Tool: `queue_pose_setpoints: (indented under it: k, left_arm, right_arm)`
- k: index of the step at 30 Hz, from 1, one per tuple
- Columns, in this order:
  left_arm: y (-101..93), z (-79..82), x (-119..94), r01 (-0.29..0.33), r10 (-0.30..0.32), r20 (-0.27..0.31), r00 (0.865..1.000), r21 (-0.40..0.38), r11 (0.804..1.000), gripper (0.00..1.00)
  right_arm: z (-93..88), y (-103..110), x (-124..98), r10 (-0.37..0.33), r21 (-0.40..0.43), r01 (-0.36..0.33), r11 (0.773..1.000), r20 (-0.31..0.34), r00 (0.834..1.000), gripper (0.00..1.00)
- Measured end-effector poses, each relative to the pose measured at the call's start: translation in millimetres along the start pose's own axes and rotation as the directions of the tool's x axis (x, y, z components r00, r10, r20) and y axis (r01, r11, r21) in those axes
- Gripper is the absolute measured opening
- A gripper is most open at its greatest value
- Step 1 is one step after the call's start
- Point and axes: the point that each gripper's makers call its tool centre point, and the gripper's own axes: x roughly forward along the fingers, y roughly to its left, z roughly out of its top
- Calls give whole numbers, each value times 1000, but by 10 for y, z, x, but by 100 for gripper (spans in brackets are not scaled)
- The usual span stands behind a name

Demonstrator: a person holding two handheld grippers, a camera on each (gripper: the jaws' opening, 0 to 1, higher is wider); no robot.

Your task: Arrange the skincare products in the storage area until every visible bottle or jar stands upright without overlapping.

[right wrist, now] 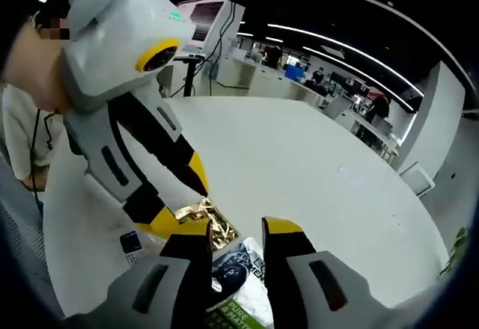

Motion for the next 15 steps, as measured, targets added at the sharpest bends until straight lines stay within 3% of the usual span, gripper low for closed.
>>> queue_pose_setpoints:
  k: [7, 15]
  left_arm:
    - [-58, 34, -192, -32, 32, 7, 999, -6, 999, 47]
    - [-157, 12, -401, -74, 75, 9, 997, -43, 996, 59]
  right_arm:
    - [184, 65, -414, 0, -52, 4, 999, 64, 998, 41]
    - [268, 69, -953, -30, 6, 30, 1000, 128, 991, 54]
